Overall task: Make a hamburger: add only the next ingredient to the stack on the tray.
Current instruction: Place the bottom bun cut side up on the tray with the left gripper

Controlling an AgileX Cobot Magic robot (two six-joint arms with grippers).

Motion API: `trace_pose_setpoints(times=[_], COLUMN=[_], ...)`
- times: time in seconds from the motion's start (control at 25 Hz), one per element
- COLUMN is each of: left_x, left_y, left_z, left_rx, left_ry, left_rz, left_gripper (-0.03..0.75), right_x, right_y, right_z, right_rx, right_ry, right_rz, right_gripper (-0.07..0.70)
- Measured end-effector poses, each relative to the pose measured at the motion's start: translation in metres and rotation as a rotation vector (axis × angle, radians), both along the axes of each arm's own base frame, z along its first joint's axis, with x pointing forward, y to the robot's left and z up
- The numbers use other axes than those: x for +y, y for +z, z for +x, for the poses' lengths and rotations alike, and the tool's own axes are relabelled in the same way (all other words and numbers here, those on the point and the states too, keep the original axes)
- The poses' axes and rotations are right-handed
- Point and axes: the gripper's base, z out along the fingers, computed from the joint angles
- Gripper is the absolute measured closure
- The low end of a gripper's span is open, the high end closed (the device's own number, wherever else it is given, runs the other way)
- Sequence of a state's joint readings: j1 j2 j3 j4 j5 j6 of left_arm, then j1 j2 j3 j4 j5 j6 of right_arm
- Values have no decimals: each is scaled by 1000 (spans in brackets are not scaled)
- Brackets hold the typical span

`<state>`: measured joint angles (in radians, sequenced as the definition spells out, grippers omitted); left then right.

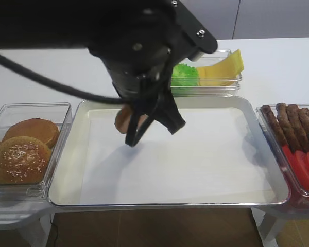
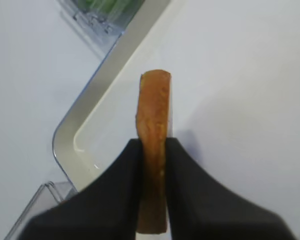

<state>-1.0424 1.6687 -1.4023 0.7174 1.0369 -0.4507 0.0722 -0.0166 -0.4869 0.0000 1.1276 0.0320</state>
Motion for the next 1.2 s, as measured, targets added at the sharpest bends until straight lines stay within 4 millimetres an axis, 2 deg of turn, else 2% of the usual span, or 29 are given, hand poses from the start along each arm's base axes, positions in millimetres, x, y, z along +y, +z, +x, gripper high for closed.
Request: trace_pose_setpoints(times=[0.32, 0.56, 0.8, 1.2], left_x=[-36, -42, -49, -53], left_y=[-20, -27, -44, -60], left_z=[-16, -18, -15, -16], left_rx=[-105, -145, -132, -84], left_ry=[-90, -105, -109, -99], left_rz=[53, 126, 173, 185], left_gripper=[623, 623, 623, 625], right_x=[0, 0, 0, 0], right_y=[0, 0, 0, 0], right_z=[0, 0, 0, 0], right_rx=[0, 0, 0, 0], right_ry=[0, 0, 0, 0], right_rz=[0, 0, 0, 0], right_gripper=[132, 132, 132, 132])
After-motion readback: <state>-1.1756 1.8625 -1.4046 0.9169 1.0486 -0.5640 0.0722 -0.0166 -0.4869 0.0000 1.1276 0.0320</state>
